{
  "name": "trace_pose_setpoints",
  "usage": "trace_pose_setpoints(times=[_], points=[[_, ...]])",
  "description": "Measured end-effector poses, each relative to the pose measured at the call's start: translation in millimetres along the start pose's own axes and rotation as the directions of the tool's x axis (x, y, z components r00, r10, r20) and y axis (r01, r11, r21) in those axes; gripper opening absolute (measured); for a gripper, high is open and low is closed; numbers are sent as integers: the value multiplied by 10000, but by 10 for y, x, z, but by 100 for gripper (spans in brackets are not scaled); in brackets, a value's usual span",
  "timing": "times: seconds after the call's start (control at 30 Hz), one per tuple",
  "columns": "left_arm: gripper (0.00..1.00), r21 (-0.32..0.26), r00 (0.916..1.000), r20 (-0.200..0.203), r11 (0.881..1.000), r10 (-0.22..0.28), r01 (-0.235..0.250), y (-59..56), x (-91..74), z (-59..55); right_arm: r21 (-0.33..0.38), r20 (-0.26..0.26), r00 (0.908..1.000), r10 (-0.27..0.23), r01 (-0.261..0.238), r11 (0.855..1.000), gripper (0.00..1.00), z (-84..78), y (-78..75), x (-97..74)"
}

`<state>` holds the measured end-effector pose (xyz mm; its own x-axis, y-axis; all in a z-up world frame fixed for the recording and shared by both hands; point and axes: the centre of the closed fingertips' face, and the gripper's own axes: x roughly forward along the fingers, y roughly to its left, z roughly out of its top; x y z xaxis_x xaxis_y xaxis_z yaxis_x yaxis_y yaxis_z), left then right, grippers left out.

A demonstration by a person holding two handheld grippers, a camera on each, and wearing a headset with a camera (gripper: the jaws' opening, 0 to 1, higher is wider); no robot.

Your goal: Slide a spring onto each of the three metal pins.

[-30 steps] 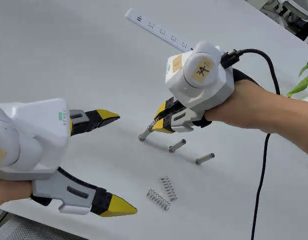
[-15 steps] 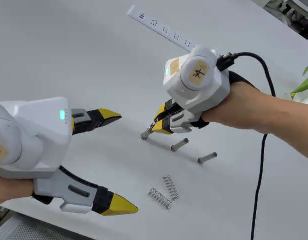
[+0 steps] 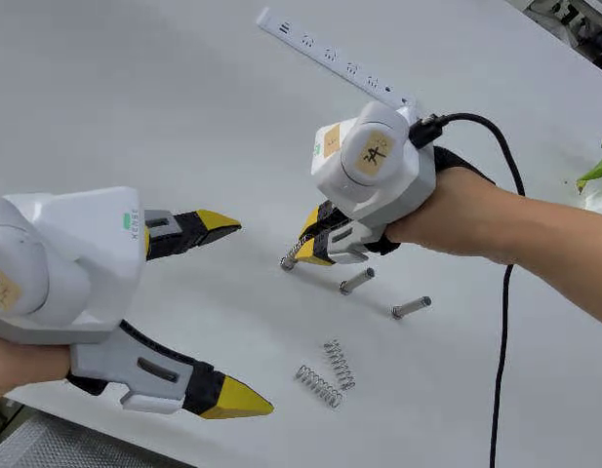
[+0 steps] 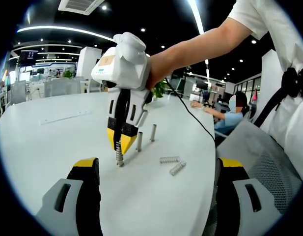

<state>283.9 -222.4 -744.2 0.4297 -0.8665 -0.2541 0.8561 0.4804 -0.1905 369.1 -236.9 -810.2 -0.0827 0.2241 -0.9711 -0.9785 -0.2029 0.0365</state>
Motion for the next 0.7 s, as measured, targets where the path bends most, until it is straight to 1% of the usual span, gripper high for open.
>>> trace_pose_setpoints(times=[0.13, 0.7], points=[[98, -32, 10000, 29, 10000, 17, -17, 6, -3, 3, 15, -13, 10000, 31, -31, 10000, 7, -9, -17, 49], [98, -116, 10000, 46, 9999, 33, -32, 17, -15, -2, -91, -127, 9998, 124, -125, 9999, 7, -13, -21, 133]])
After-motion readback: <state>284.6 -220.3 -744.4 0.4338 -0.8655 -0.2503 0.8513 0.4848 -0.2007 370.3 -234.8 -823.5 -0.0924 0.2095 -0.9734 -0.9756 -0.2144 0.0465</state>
